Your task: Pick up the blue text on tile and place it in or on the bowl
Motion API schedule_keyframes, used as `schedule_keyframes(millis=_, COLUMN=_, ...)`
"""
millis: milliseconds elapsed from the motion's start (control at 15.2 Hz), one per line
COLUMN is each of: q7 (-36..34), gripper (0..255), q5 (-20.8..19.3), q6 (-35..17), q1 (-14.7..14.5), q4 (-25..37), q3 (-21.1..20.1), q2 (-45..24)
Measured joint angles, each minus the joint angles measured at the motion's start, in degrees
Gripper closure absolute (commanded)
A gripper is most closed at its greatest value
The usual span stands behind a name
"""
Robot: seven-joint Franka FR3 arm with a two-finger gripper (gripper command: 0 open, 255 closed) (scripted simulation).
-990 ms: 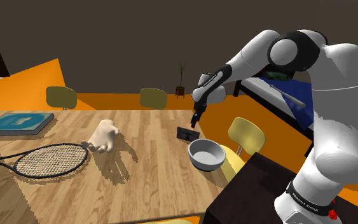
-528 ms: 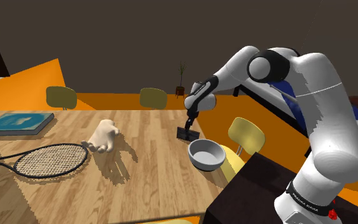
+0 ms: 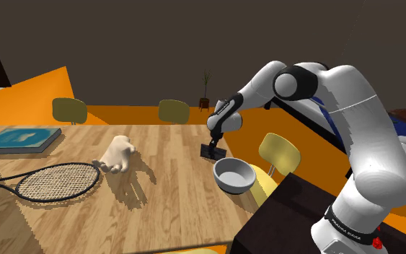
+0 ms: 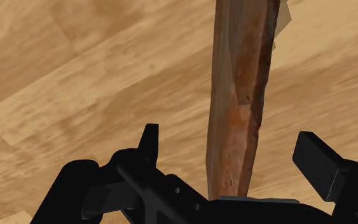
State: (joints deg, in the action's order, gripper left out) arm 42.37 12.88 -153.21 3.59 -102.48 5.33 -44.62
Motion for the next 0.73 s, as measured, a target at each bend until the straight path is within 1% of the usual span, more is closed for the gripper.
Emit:
schedule_keyframes(millis=330, q7=0.0, gripper=0, q5=0.0, q6=-0.2, q1=0.0, q4=0.1, q3=0.0, q2=-0.2)
schedule_keyframes(millis=396, q7=0.0, gripper=255, q5=0.0, q6=-0.2, q1=0.0, q4=0.1, q3=0.0, q2=-0.2)
schedule_keyframes(millis=726, q7=0.0, gripper=255, q5=0.0, q6=-0.2, q1=0.0, q4=0.1, q3=0.0, q2=-0.2)
